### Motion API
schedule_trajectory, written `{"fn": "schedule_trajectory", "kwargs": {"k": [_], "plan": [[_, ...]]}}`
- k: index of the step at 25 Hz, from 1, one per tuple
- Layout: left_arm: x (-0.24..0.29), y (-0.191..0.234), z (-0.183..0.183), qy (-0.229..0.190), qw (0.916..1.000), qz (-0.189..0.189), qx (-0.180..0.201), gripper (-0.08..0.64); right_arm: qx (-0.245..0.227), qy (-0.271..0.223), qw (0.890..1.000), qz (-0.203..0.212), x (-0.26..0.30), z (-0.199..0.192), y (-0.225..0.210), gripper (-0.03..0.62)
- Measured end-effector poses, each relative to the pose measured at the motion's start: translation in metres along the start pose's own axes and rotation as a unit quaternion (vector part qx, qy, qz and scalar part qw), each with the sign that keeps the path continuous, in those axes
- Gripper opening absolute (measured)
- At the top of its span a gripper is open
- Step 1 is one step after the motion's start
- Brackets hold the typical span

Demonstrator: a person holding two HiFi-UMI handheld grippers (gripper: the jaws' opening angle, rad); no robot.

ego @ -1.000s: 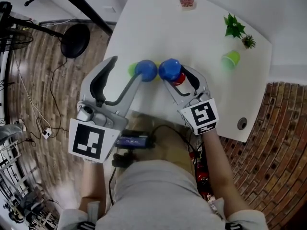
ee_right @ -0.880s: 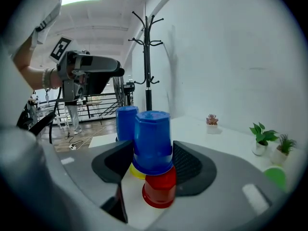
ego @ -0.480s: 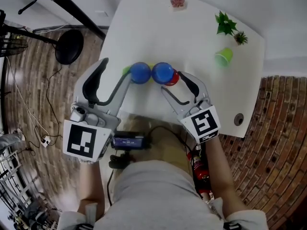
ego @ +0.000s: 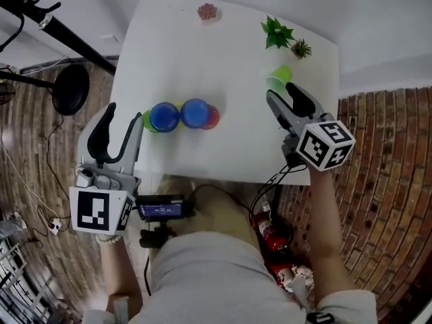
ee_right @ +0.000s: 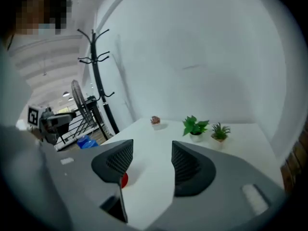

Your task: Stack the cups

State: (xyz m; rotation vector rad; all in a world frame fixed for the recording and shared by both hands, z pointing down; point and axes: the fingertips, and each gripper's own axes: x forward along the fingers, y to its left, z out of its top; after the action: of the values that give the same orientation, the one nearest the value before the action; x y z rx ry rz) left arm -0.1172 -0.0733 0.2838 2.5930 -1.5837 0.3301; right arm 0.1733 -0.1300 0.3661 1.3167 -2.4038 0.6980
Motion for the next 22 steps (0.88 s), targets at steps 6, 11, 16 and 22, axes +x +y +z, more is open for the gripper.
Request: {"fn": "schedule_trajectory", "kwargs": {"k": [6,11,16,22], "plan": [[-0.001,0.001,-0.006,0.01,0.9999,0.01,-0.002,0.19,0.162,0.066,0.984,-0.038,0.019,-0.015,-0.089,0.253],[0.0,0.002,-0.009,0.013,0.9997,0.018,-0.005,0.19,0.268,0.107,0.955,-0.068,0.04,-0.041,-0.139,0.252],[0.002,0.001,-0.013,0.02,0.9995,0.023,-0.01,0.187,0.35,0.103,0.928,-0.078,0.052,-0.055,-0.163,0.253],[0.005,0.001,-0.014,0.021,0.9993,0.029,-0.015,0.186,0.375,0.129,0.915,-0.073,0.068,-0.068,-0.163,0.253]]}}
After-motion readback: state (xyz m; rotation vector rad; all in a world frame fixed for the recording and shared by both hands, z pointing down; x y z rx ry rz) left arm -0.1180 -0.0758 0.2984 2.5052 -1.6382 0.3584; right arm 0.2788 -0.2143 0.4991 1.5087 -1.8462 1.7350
